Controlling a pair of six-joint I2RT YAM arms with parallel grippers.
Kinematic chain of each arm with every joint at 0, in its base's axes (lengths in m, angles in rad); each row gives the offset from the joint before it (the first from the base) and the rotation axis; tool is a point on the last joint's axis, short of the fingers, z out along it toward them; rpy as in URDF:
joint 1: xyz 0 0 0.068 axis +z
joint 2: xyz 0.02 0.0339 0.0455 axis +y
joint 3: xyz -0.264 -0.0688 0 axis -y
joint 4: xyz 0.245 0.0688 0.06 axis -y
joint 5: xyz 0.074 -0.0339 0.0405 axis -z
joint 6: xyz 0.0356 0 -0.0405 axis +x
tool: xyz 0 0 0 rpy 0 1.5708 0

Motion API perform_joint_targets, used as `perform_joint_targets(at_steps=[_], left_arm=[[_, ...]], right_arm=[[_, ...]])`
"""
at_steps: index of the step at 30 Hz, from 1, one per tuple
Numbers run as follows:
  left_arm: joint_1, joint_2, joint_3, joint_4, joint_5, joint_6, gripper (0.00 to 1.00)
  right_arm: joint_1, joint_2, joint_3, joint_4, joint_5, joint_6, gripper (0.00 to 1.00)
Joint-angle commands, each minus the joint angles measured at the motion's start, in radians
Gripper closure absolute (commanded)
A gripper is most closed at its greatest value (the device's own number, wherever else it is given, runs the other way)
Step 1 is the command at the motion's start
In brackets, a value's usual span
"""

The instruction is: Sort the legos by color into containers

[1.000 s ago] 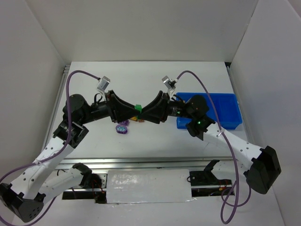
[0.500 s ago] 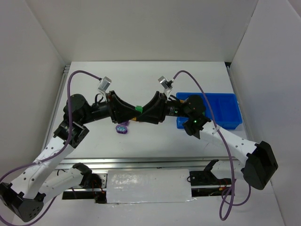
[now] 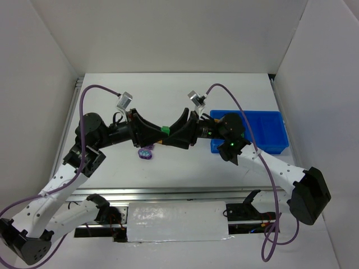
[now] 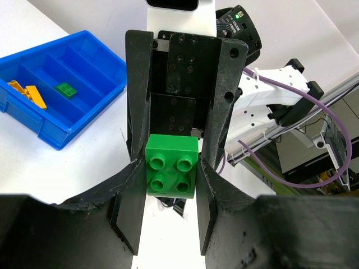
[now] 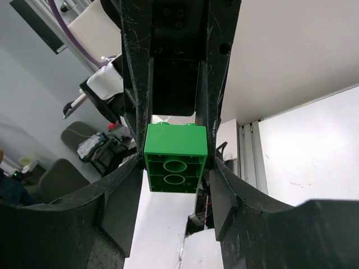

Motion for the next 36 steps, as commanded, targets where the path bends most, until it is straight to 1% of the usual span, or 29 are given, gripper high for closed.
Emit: perform_joint_targets(at_steps=[1, 2, 3, 6, 7, 8, 10, 12, 14, 16, 17, 19, 20, 21, 24, 28, 29, 31, 32, 33, 34, 36], left_arm=[[-0.003, -0.009, 0.051, 0.045, -0.028, -0.011, 0.91], [-0.003, -0.007, 0.053, 0.05, -0.028, -0.017, 0.98], [-0.003, -0.004, 0.059, 0.05, -0.022, -0.017, 1.0], [-0.003, -0.001, 0.062, 0.062, -0.009, -0.025, 1.0], [-0.003, -0.001, 0.059, 0.067, -0.003, -0.026, 1.0], [-0.003, -0.002, 0.057, 0.073, 0.0, -0.031, 1.0], [-0.003, -0.004, 0.053, 0.084, 0.004, -0.034, 1.0], [-0.003, -0.006, 0.051, 0.081, 0.006, -0.032, 1.0], [-0.003, -0.007, 0.051, 0.077, 0.006, -0.031, 1.0], [-0.003, -0.009, 0.048, 0.076, 0.008, -0.029, 1.0], [-0.003, -0.01, 0.05, 0.074, 0.006, -0.029, 1.0], [-0.003, -0.015, 0.051, 0.068, 0.003, -0.023, 1.0], [-0.004, -0.018, 0.051, 0.067, -0.003, -0.022, 1.0], [-0.004, -0.018, 0.051, 0.065, -0.003, -0.02, 1.0], [-0.003, -0.019, 0.051, 0.062, -0.003, -0.016, 1.0], [-0.003, -0.019, 0.048, 0.068, -0.002, -0.017, 1.0], [-0.003, -0.019, 0.045, 0.071, 0.0, -0.02, 1.0], [-0.003, -0.019, 0.044, 0.077, 0.009, -0.025, 1.0], [-0.003, -0.019, 0.042, 0.077, 0.011, -0.023, 1.0], [-0.003, -0.019, 0.04, 0.079, 0.012, -0.023, 1.0], [-0.003, -0.022, 0.042, 0.077, 0.014, -0.023, 1.0], [-0.003, -0.024, 0.039, 0.077, 0.012, -0.022, 1.0]], right_arm=[[0.011, -0.008, 0.008, 0.044, -0.039, -0.042, 1.0], [0.014, -0.013, 0.014, 0.029, -0.045, -0.072, 1.0], [0.015, -0.016, 0.016, -0.003, -0.049, -0.086, 1.0], [0.02, -0.022, 0.013, -0.008, -0.054, -0.103, 0.99], [0.018, -0.023, 0.011, -0.002, -0.059, -0.099, 0.83], [0.018, -0.02, 0.008, 0.007, -0.062, -0.089, 0.72], [0.018, -0.017, 0.008, 0.024, -0.066, -0.082, 0.72], [0.02, -0.016, 0.008, 0.026, -0.063, -0.085, 0.75], [0.02, -0.016, 0.005, 0.033, -0.062, -0.076, 0.74], [0.017, -0.014, 0.002, 0.05, -0.06, -0.065, 0.62], [0.018, -0.014, 0.0, 0.064, -0.062, -0.06, 0.61], [0.02, -0.01, -0.001, 0.075, -0.066, -0.05, 0.5], [0.018, -0.008, -0.001, 0.076, -0.063, -0.048, 0.44], [0.018, -0.008, -0.001, 0.076, -0.062, -0.046, 0.34], [0.02, -0.008, -0.003, 0.081, -0.065, -0.045, 0.37], [0.018, -0.009, -0.004, 0.082, -0.066, -0.04, 0.29], [0.018, -0.011, -0.006, 0.083, -0.063, -0.042, 0.3], [0.018, -0.017, -0.007, 0.078, -0.054, -0.048, 0.36], [0.02, -0.017, -0.007, 0.07, -0.053, -0.051, 0.45], [0.017, -0.017, -0.003, 0.067, -0.054, -0.053, 0.5], [0.017, -0.017, 0.0, 0.07, -0.053, -0.05, 0.51], [0.017, -0.017, -0.001, 0.076, -0.049, -0.046, 0.51]])
